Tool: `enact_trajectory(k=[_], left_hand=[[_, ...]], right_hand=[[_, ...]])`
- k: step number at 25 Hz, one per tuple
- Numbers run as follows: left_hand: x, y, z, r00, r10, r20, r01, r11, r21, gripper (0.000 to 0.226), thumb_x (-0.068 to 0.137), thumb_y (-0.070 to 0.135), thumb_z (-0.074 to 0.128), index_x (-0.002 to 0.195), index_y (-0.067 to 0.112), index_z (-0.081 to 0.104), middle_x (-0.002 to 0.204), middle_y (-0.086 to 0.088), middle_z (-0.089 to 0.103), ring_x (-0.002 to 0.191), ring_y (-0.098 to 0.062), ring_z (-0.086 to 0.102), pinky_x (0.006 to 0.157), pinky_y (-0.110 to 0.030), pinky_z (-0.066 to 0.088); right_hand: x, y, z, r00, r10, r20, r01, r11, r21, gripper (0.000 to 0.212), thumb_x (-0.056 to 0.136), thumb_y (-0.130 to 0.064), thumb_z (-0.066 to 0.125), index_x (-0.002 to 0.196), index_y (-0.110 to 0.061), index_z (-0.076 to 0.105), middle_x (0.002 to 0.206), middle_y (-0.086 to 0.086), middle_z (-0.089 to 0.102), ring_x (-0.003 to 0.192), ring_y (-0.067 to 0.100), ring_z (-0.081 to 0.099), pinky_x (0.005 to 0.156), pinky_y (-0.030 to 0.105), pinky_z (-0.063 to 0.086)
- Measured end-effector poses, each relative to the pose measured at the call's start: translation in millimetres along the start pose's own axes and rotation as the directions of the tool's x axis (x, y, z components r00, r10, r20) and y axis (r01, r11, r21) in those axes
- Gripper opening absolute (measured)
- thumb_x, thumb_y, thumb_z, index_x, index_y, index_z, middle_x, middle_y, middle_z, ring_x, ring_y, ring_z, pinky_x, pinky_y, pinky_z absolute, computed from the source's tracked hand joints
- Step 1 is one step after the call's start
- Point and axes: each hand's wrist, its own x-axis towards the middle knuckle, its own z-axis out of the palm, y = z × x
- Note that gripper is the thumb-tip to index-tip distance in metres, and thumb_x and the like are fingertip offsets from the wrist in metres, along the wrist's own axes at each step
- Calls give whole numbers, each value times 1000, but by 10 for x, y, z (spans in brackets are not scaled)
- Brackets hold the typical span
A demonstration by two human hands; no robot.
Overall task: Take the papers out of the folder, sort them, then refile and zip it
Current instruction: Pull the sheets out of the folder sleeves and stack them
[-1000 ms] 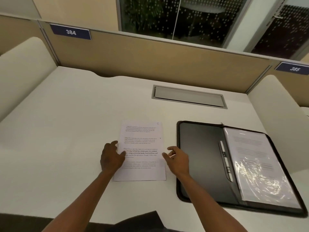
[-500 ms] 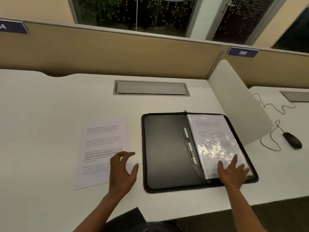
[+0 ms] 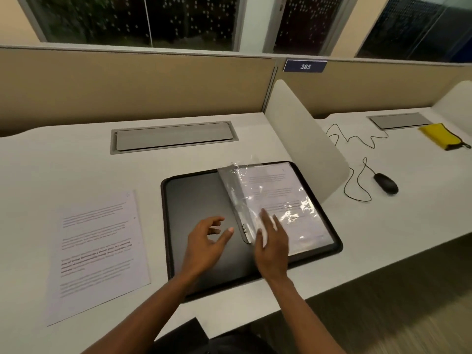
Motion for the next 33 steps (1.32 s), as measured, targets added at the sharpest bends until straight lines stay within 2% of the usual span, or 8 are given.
enact_trajectory(k=[5, 8, 12, 15, 18, 23, 28, 33], left_hand=[[221, 77, 63, 961, -267, 73, 273, 876, -397, 81, 71, 69, 75, 137, 34, 45, 123, -1, 64, 103, -24, 69, 73, -39, 63], [224, -26, 26, 934, -358, -16, 319, 853, -413, 61, 79, 38, 82, 131, 27, 50, 113, -3, 65, 97, -22, 68, 66, -32, 59], [184, -389, -157, 874, -476, -102, 415, 838, -355, 43, 84, 10, 76, 125, 17, 62, 104, -10, 73, 87, -27, 72, 77, -45, 59], [139, -576, -330, 867, -491, -84, 438, 833, -338, 36, 81, 9, 80, 114, 12, 66, 91, -14, 76, 76, -28, 75, 76, -48, 60], [133, -651, -439, 876, -468, -120, 439, 875, -207, 58, 71, 21, 89, 122, 19, 61, 107, -7, 74, 92, -28, 73, 89, -48, 57], [104, -427, -212, 942, 17, -335, 127, 906, 404, 79, 74, 26, 86, 142, 21, 45, 132, -11, 51, 120, -30, 48, 96, -33, 37], [122, -70, 549, 975, 193, 112, -220, 920, 323, 45, 79, 40, 78, 120, 33, 62, 121, 9, 60, 114, -7, 48, 99, -30, 43], [221, 257, 1347, 906, 245, 344, -383, 819, 427, 62, 80, 63, 66, 130, 28, 59, 124, 7, 64, 114, -13, 55, 101, -35, 43]], right_hand=[[-331, -430, -13, 831, -489, 265, 508, 862, -1, 44, 101, -29, 55, 143, -18, 52, 142, 2, 58, 133, 14, 50, 112, 31, 42], [-436, -475, -176, 837, -540, 94, 526, 839, 139, 16, 96, -22, 67, 109, -15, 73, 95, -2, 74, 80, 6, 67, 71, 25, 57], [-171, -170, -464, 997, -15, -73, 25, 990, 137, 22, 93, -22, 70, 115, -20, 69, 106, -5, 72, 96, 6, 65, 82, 32, 58], [113, 532, -531, 885, 459, 71, -437, 875, -206, 72, 97, -41, 60, 157, -24, 26, 162, 18, 25, 151, 32, 19, 123, 49, 21], [156, 937, -520, 840, 520, 157, -422, 807, -413, 83, 99, -56, 45, 161, -26, -3, 164, 27, -8, 152, 39, -13, 124, 53, -3], [201, 843, -568, 906, 422, -23, -416, 880, -227, 58, 97, -39, 61, 150, -24, 44, 160, 17, 31, 153, 37, 6, 124, 55, 12], [292, 653, -676, 906, 380, -187, -354, 922, 156, 38, 98, -22, 64, 136, -24, 61, 142, 4, 57, 135, 22, 49, 110, 47, 45], [310, 485, -782, 933, 238, -270, -200, 966, 162, 35, 93, -26, 70, 127, -19, 68, 127, 1, 68, 119, 17, 60, 98, 43, 55]])
